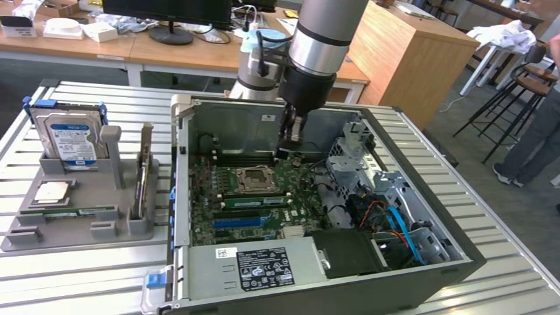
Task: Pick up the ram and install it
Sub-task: 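Press down the ram until it locks into place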
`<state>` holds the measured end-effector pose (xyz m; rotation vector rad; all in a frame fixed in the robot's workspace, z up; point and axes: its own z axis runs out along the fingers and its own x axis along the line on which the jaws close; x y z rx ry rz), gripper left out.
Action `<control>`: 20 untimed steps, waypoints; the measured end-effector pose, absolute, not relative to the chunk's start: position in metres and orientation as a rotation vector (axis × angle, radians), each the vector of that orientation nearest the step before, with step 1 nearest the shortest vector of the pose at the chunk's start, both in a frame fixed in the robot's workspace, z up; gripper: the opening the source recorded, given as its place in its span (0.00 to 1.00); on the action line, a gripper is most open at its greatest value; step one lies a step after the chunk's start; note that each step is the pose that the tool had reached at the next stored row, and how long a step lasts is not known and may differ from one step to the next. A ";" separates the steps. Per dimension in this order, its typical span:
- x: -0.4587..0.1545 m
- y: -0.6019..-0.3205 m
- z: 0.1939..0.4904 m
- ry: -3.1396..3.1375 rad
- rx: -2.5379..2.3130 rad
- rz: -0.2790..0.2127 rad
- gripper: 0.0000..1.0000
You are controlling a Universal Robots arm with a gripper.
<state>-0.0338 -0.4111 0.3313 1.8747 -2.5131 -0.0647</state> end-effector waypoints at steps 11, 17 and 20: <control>-0.034 -0.411 0.330 -2.691 1.617 -0.065 0.10; -0.034 -0.411 0.329 -2.777 1.469 -0.065 0.10; -0.034 -0.411 0.329 -2.817 1.394 -0.065 0.10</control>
